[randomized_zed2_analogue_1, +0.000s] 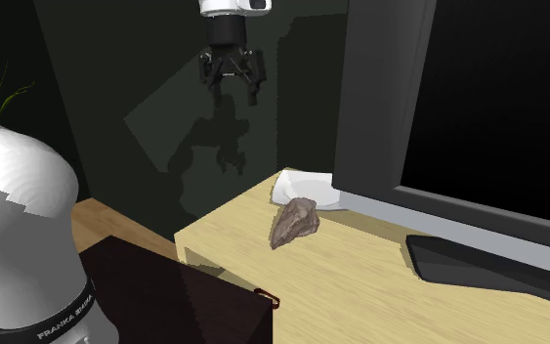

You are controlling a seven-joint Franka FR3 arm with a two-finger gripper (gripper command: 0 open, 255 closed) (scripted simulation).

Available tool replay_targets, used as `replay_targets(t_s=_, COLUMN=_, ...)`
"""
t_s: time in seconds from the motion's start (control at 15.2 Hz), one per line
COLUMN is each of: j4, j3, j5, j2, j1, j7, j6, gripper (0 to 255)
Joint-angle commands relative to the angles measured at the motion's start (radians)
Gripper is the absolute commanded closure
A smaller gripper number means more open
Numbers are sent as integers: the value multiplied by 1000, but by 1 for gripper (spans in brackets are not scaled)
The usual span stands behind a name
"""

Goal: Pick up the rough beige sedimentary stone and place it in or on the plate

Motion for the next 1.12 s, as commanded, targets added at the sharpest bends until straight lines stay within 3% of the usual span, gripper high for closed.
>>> replay_targets(t_s=0.0, j4=-5, j3=-30, j5=-13, j2=46, j1=-12, j7=-30, j6=43, gripper=0)
replay_targets(t_s=0.53, j4=30, j3=-142, j5=-31, j2=279, j1=-53, j7=-149, j6=211, gripper=0)
replay_targets(t_s=1.06, j4=139, j3=-230, j5=20, j2=559, j1=-94, j7=-290, j6=347, gripper=0)
